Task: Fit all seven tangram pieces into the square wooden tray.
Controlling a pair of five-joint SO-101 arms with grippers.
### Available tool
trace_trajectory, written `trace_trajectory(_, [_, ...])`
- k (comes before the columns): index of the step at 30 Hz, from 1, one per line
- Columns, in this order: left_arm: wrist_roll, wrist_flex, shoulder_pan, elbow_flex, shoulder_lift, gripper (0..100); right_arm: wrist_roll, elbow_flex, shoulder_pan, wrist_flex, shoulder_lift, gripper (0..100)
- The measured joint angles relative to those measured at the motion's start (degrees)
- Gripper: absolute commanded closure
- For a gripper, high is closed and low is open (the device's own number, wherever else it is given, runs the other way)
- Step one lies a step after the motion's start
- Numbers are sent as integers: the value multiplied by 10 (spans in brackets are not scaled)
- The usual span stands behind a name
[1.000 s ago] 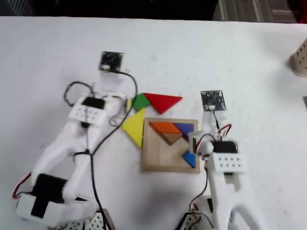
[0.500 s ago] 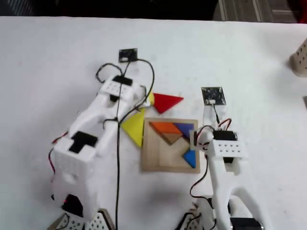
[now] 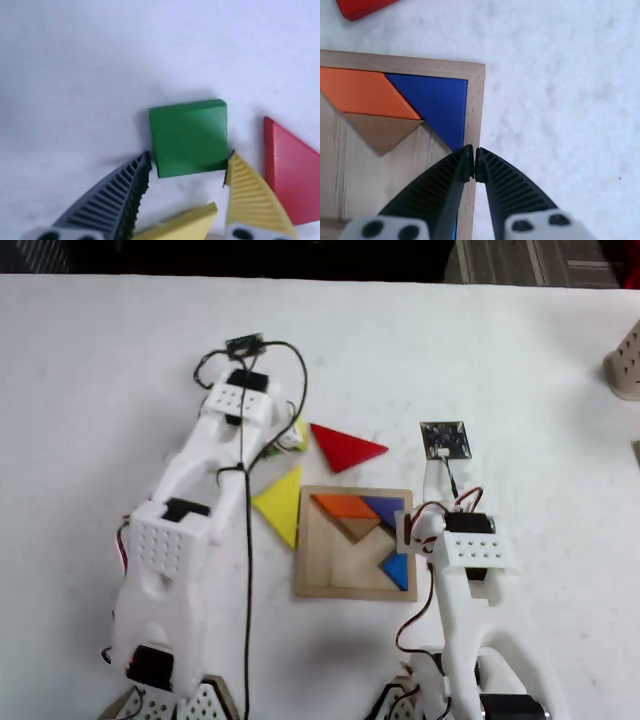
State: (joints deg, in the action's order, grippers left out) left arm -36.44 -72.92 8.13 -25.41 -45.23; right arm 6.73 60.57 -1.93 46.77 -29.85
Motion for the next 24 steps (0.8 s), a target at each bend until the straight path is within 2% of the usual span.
trace_trajectory(8, [2,-26,-44,-32,-5,728,0,0,-1,0,0,981])
trace_trajectory(11, [55,-33,-69,-62,-13,727,0,0,1,0,0,981])
trace_trajectory(19, [158,-33,-66,-80,-14,665,0,0,-2,0,0,981])
trace_trajectory(24, [155,-33,-65,-80,-15,656,0,0,-1,0,0,981])
